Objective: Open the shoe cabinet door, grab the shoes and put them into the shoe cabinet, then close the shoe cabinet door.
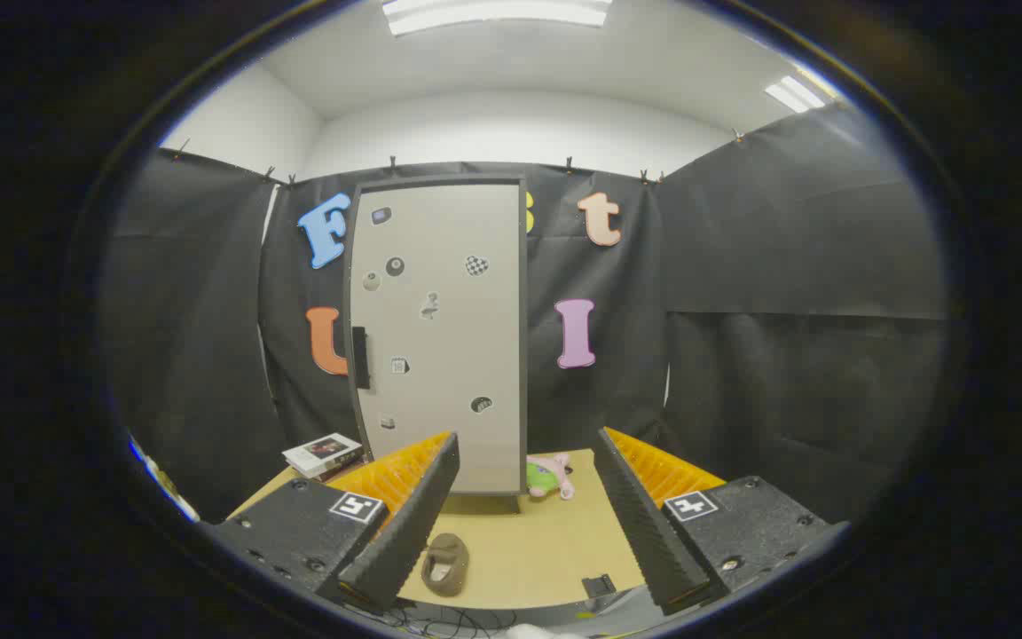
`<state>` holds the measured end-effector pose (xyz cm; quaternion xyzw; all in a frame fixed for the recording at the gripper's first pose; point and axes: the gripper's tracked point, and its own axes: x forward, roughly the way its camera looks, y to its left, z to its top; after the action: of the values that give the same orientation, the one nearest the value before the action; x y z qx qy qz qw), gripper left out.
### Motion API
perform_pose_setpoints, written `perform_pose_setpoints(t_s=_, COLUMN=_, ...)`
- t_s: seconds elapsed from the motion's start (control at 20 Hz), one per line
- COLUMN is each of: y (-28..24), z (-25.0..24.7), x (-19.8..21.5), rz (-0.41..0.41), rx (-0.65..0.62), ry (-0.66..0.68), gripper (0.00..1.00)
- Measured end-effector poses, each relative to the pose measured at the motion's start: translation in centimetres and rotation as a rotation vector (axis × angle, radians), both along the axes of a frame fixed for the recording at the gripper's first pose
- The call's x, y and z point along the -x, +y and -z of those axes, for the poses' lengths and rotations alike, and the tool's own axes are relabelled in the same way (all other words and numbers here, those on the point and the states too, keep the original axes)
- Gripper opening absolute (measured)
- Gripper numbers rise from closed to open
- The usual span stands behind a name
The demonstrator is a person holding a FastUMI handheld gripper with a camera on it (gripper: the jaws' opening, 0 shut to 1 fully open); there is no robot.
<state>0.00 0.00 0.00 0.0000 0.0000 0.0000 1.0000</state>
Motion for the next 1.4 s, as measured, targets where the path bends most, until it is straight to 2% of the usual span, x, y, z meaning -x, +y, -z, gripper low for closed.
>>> perform_pose_setpoints(t_s=0.6, y=2.2, z=-1.2, x=-0.7, rz=-0.003, rx=0.027, ry=-0.034, gripper=1.00)
perform_pose_setpoints(t_s=0.8, y=4.0, z=-1.7, x=-2.3, rz=-0.010, rx=0.044, ry=-0.038, gripper=1.00)
perform_pose_setpoints(t_s=0.95, y=6.6, z=-1.7, x=-4.6, rz=-0.048, rx=0.044, ry=-0.042, gripper=1.00)
perform_pose_setpoints(t_s=1.1, y=10.6, z=-1.3, x=-7.9, rz=-0.121, rx=0.021, ry=-0.032, gripper=1.00)
perform_pose_setpoints(t_s=1.4, y=18.8, z=-0.6, x=-16.5, rz=-0.216, rx=-0.010, ry=-0.002, gripper=1.00)
